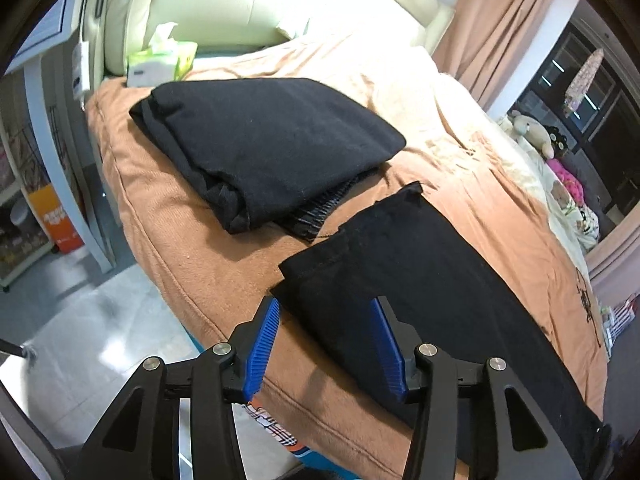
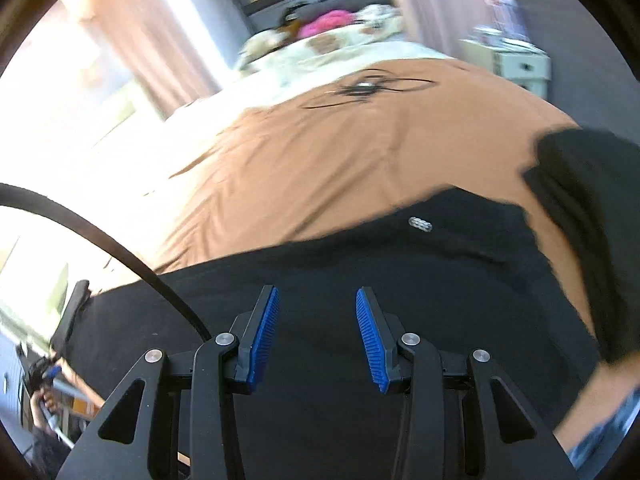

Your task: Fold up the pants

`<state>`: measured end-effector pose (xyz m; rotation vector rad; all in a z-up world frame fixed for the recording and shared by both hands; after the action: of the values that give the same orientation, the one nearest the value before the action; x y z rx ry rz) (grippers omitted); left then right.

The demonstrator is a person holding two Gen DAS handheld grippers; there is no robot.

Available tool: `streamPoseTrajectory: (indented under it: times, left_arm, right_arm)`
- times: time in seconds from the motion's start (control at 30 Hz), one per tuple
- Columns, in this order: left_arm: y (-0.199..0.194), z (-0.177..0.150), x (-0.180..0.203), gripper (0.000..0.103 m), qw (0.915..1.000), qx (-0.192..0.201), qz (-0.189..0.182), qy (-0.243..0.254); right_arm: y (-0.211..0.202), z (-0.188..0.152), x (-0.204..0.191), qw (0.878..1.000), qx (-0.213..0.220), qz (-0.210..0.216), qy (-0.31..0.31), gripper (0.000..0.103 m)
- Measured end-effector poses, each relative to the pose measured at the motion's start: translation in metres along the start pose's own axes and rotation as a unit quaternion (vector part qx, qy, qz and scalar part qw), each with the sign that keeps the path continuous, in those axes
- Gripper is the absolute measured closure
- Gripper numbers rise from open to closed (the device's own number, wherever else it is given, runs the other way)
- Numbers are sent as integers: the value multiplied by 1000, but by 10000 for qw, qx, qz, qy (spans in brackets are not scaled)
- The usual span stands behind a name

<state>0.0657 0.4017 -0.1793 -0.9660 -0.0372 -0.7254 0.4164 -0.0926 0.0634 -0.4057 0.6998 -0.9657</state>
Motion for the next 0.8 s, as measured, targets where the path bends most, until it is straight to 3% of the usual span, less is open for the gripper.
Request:
streamPoseTrajectory:
  times: [0.1,0.13,0.47,0.6,0.8]
  left_arm:
    - [-4,-4,5,51,10000,0,-71,8]
    - [-5,-6,7,51,10000,1,-64,25]
    - [-29,-14,22,51,9995,201,130,181]
    - [-35,-19,28,44,9996,195,155,142]
    - [-33,-30,35,44,9998,150,127,7]
  right_arm:
    - [13,13,-23,9991,-68,133,-392,47]
    - [21,17,-34,9982,-119,228,-545,46]
    - [102,48,-72,9823,-777,526,-1622,46]
    - [108,50,-56,9727,-982,635,-2002,46]
    - [163,53,-79,9463,-1451,878,-2752,46]
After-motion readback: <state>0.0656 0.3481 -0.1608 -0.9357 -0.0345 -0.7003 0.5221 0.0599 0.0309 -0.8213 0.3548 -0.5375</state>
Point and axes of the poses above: each gripper's, at about its wrist camera, not at the fingertips, and y roughly the way its jaws point, x to its right, z to its top, the point moved 5 cm from there along y, roughly the way its jaws point, and after that the axes turned 5 degrees about y, right-handed, at the moved point
